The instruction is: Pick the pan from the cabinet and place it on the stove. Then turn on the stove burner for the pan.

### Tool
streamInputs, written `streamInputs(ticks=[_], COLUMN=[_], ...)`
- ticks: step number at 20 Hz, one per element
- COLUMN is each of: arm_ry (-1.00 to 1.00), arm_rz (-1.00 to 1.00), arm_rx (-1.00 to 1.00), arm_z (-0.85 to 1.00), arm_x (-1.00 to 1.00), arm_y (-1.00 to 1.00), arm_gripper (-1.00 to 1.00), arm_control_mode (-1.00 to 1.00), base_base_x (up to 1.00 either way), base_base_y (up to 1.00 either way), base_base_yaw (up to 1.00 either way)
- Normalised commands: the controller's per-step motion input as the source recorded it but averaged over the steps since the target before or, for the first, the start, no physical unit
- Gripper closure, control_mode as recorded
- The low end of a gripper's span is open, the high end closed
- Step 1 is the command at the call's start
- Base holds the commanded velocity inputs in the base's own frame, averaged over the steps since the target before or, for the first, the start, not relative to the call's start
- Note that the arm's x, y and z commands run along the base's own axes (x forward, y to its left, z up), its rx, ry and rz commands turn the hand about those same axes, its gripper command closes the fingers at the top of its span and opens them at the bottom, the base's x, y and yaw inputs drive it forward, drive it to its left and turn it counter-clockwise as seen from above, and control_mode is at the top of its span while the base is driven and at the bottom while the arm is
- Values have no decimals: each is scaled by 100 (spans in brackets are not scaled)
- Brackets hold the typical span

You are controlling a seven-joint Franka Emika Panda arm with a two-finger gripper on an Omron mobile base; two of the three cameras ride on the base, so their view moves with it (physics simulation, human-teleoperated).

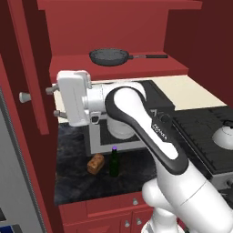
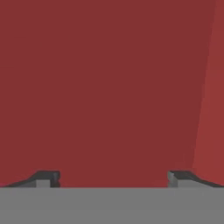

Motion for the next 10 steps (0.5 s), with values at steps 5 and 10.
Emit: streamInputs(ticks=[5, 10], arm_ry=[-36, -36], arm_rz=[0, 0], arm_rx=[-14, -17], arm_z=[1, 10], arm_x=[-64, -52], arm_y=[-42, -47], arm_gripper=[-100, -100], arm_control_mode=[-100, -100], base_base_x=[0, 0], base_base_y=[0, 0], base_base_yaw=[0, 0])
